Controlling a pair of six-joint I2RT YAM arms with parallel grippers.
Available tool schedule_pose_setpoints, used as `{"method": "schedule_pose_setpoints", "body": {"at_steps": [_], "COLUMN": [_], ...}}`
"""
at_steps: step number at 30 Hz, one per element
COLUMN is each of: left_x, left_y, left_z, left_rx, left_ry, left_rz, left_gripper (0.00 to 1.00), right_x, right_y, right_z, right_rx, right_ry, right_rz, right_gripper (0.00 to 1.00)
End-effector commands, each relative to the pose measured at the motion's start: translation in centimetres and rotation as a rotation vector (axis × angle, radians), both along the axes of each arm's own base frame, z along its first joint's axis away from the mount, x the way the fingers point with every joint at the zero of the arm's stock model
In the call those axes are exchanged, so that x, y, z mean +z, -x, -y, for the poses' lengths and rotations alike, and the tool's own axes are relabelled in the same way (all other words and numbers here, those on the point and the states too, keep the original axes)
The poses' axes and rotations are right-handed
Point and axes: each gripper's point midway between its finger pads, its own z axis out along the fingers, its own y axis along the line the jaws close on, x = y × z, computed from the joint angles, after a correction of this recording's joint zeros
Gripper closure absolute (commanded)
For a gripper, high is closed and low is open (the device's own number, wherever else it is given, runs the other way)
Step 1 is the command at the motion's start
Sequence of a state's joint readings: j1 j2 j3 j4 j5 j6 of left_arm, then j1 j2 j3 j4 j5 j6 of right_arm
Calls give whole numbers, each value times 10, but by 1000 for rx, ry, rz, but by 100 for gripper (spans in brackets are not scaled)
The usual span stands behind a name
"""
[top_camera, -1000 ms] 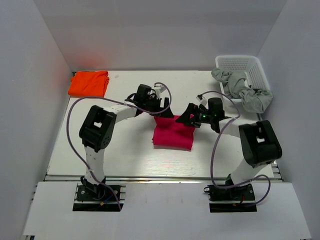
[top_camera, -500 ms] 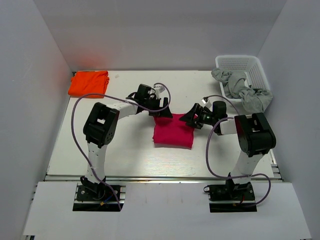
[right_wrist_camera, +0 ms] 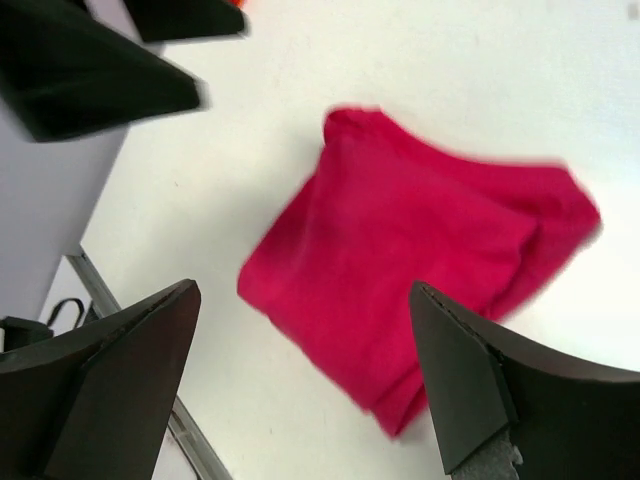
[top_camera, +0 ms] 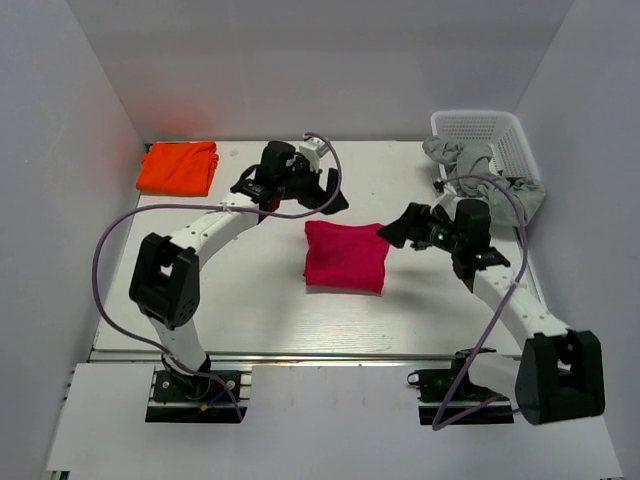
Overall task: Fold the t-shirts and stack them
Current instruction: Smooth out wrinkles on the folded tshirt
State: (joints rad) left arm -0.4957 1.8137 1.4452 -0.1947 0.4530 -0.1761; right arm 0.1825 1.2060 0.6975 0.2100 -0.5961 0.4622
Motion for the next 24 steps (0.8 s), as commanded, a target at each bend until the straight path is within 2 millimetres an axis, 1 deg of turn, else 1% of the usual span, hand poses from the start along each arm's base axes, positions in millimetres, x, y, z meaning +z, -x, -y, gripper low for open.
{"method": "schedule_pose_setpoints", "body": {"at_steps": [1,2,3,4,5,7,8,9,10,11,13,15,16,17,18,19,20,21,24], "left_x": [0,-14,-20,-24,-39,-69,-79,-85,-104,-111,-125,-131,-131,-137,-144,-141,-142,-142,-138], "left_y": [56,85,97,107,126,143,145,152,160,166,175,176,176,176,178,174,173,173,172], "left_z": [29,43,50,58,65,66,64,63,56,55,48,47,47,46,44,47,47,47,50], "left_rx": [-186,-274,-300,-320,-343,-369,-367,-375,-377,-386,-384,-384,-384,-383,-381,-373,-373,-373,-382], "left_ry": [60,67,63,67,48,10,-3,-14,-36,-41,-55,-58,-58,-66,-78,-77,-82,-82,-71], "left_rz": [-40,-83,-90,-97,-130,-204,-225,-241,-267,-274,-297,-301,-301,-314,-335,-321,-329,-329,-324], "left_gripper": [1,1,1,1,1,1,1,1,1,1,1,1,1,1,1,1,1,1,1], "right_x": [-52,-54,-59,-69,-73,-81,-82,-85,-88,-91,-96,-101,-106,-108,-117,-115,-111,-112,-113], "right_y": [37,44,47,57,62,72,74,74,76,76,77,77,76,75,78,77,79,82,87], "right_z": [18,21,26,29,31,30,30,31,31,31,30,27,27,26,23,21,13,10,6], "right_rx": [-40,-44,-65,-58,-50,-15,-8,-4,1,5,26,58,60,68,89,99,140,160,178], "right_ry": [93,105,130,152,167,184,192,199,204,210,219,221,225,224,217,203,169,156,161], "right_rz": [-147,-139,-136,-179,-171,-196,-192,-188,-184,-186,-186,-195,-224,-231,-277,-277,-268,-276,-262], "right_gripper": [10,10,10,10,10,10,10,10,10,10,10,15,20,24,25,28,30,30,38]}}
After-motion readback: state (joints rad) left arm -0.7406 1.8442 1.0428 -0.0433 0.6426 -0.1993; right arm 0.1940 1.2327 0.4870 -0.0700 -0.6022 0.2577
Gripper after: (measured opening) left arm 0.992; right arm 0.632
